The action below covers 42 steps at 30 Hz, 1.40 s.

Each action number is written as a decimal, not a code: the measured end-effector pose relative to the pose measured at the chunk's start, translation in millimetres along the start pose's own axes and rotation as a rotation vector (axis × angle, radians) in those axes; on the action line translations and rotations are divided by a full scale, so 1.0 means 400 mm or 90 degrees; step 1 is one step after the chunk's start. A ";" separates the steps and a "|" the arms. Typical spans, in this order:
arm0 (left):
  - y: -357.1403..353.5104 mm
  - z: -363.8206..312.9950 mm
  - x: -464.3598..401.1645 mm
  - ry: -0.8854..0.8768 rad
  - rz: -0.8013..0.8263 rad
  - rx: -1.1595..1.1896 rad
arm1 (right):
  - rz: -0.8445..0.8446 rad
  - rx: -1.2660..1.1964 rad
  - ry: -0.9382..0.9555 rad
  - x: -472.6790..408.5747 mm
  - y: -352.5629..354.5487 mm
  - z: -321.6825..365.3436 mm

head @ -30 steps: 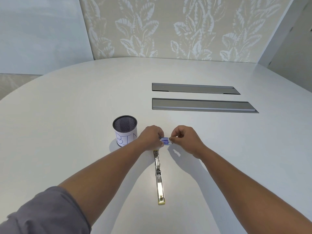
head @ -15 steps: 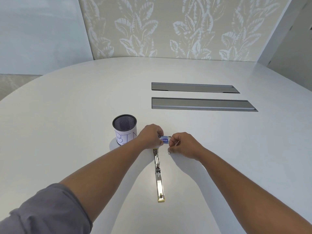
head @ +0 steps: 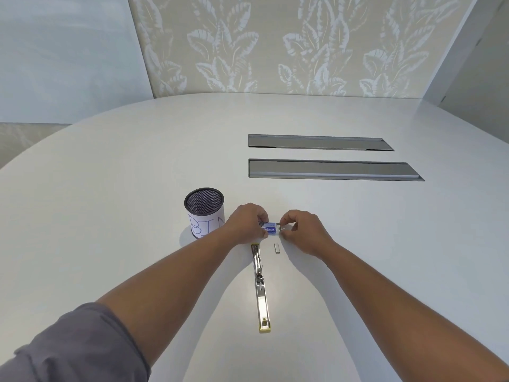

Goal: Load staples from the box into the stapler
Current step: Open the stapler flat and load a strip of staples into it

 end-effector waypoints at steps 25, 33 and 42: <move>-0.002 -0.010 0.016 0.006 0.004 0.000 | -0.035 -0.044 0.006 0.009 -0.049 0.047; -0.006 0.000 0.017 0.033 -0.032 0.034 | -0.060 -0.235 -0.071 0.031 -0.056 0.001; -0.002 0.017 0.026 0.036 -0.073 0.097 | -0.080 -0.280 -0.109 0.030 -0.061 -0.017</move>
Point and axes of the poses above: each hand's wrist, its own x-axis away from the middle knuckle, its own y-axis out of the back of the hand, z = x × y, the point moved 7 cm from there along -x, towards the middle knuckle, and after that the axes turned 15 degrees about x, right-handed, at the moved point
